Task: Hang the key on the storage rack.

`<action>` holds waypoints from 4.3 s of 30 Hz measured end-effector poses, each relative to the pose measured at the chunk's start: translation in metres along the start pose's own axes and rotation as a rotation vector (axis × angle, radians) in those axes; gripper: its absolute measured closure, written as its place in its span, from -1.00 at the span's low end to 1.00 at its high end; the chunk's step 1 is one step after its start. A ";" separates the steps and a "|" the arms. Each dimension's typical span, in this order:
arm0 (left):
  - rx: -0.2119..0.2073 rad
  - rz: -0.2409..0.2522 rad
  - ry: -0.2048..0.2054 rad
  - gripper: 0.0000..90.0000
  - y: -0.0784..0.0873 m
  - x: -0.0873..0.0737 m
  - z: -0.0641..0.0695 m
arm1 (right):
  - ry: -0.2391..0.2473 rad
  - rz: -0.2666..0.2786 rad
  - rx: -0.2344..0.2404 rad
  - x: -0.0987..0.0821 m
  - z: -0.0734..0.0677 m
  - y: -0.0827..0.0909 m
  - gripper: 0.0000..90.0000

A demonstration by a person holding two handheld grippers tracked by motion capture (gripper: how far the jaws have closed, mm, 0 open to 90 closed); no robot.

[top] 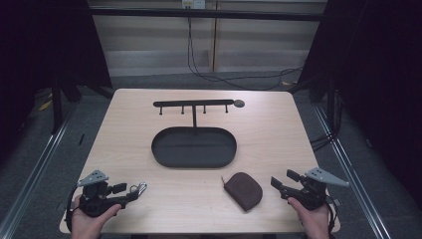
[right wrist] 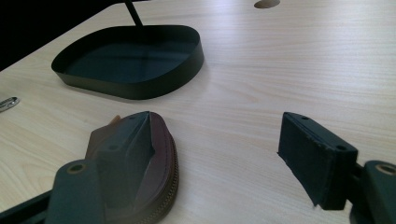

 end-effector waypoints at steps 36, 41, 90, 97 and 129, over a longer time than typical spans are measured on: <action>0.030 -0.126 -0.117 -0.17 0.002 0.015 0.022 | -0.007 -0.090 0.047 -0.004 -0.002 -0.005 -0.60; 0.057 -0.183 -0.143 -0.11 0.002 0.018 0.022 | -0.001 -0.104 0.053 -0.005 -0.003 -0.006 -0.62; 0.086 -0.581 -0.216 0.10 -0.040 0.043 -0.011 | 0.022 -0.172 0.054 -0.010 -0.006 -0.013 -0.62; 0.075 -0.618 -0.221 0.08 -0.046 0.038 -0.011 | 0.037 -0.181 0.057 -0.011 -0.007 -0.014 -0.62; 0.069 -0.642 -0.240 0.85 -0.038 0.028 -0.008 | 0.007 -0.205 0.047 -0.013 -0.005 -0.016 -0.65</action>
Point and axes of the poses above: each handheld gripper's, and its own axes: y roughly backward along the jaws, x roughly out of its top, z roughly to its right, the point moved 7 cm from there along -y, roughly forward along the jaws, and after that the axes turned 8 degrees about -z, right-handed, at the moved point
